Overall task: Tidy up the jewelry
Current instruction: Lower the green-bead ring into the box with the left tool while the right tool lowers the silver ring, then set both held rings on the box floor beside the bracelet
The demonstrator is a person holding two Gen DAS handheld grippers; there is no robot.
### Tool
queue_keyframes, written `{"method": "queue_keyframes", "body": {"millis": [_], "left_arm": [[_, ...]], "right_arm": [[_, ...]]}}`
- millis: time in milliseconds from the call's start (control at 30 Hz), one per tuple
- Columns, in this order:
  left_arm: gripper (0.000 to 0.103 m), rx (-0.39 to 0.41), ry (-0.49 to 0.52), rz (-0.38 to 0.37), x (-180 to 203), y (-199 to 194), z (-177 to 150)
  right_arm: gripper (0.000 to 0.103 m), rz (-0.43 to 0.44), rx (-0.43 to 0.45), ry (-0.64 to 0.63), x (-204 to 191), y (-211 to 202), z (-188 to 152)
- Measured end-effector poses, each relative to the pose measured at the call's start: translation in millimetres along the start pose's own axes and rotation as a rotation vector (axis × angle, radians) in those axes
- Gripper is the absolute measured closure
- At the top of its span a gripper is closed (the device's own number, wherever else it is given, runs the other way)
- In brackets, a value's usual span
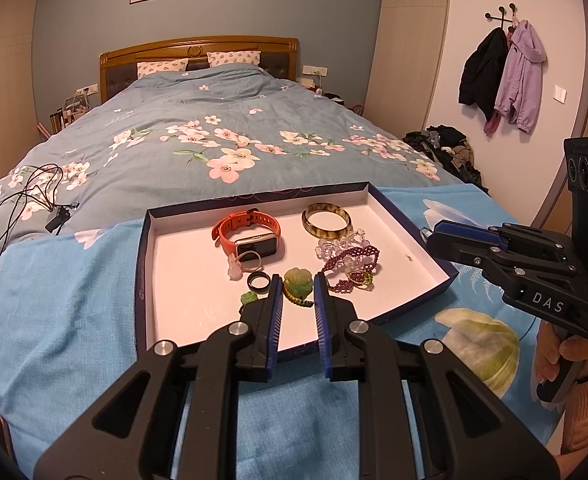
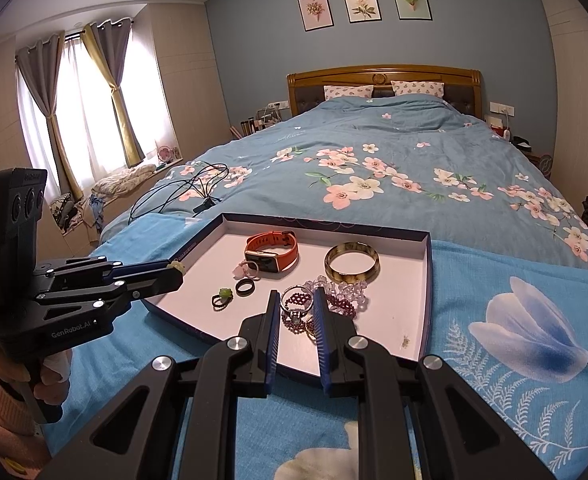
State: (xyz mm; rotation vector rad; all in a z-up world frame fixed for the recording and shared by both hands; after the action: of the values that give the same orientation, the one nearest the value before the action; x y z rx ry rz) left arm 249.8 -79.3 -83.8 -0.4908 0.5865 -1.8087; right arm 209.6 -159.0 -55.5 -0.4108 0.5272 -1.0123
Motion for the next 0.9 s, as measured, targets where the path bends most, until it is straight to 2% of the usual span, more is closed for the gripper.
{"method": "queue_keyframes", "body": {"millis": [900], "left_arm": [[0.087,0.004,0.000,0.018,-10.6,5.2,9.1]], "right_arm": [[0.088,0.001,-0.001,0.008,4.5,8.3,5.2]]}}
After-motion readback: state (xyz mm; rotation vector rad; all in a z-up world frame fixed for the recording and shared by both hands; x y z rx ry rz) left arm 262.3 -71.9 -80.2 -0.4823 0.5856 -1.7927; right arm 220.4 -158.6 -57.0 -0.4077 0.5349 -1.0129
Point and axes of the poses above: each gripper's, at about its wrist camera, not at the fingertips, and y roughly the way its jaws point, x to its right, z to its top, the point moved 9 cm from there along y, roughly the way its jaws point, and after that the axes turned 6 degrees about z, right-handed, at the moved point
